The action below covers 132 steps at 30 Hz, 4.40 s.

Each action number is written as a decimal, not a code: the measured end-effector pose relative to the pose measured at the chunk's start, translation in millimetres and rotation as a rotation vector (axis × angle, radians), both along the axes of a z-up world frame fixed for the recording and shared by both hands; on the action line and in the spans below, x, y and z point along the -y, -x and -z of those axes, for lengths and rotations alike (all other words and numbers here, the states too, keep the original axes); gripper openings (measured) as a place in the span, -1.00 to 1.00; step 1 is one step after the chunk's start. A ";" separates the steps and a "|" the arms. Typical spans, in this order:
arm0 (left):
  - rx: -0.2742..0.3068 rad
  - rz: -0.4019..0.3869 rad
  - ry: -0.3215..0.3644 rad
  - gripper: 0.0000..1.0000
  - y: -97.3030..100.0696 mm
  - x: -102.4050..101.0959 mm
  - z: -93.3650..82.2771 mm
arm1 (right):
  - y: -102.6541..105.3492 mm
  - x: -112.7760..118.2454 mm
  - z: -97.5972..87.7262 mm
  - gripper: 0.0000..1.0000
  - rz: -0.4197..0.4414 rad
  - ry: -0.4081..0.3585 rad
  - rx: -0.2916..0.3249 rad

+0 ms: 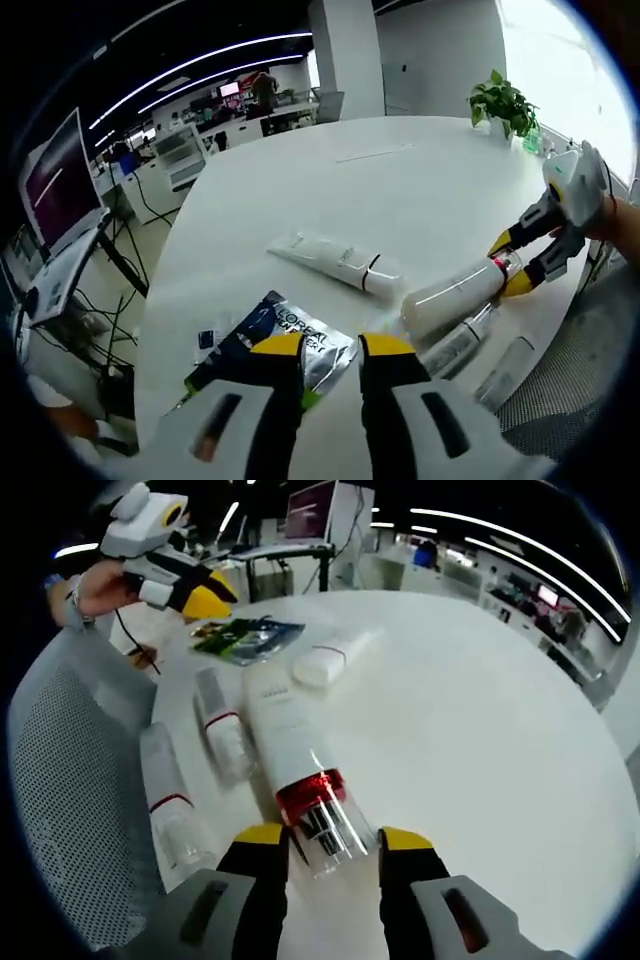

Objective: Arrange the skincare products in the storage area until every visible bottle or jar stands upright without overlapping.

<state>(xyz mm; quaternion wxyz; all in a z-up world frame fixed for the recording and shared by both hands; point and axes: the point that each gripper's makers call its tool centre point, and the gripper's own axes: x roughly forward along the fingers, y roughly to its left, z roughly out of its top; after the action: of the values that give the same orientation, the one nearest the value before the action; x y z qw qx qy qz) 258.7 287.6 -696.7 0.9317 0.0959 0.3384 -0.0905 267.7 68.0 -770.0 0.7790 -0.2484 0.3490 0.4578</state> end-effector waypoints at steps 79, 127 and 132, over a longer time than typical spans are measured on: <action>-0.138 0.631 -0.124 -0.26 -21.7 77.5 38.8 | 7.3 -9.4 0.8 -0.46 -0.198 -0.061 0.007; 0.076 0.656 0.220 -0.37 -32.0 120.4 -8.0 | -21.6 -83.3 -136.4 -0.32 0.013 -0.521 0.035; 0.087 0.668 0.221 -0.36 -30.1 128.3 -8.3 | -20.5 -104.9 -124.7 -0.45 0.163 -0.607 -0.065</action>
<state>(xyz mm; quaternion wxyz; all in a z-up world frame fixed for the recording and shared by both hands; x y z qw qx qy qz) 288.8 159.3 -688.5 0.8690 0.1038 0.2367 -0.4219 288.2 172.9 -645.3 0.8402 0.0393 0.2400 0.4847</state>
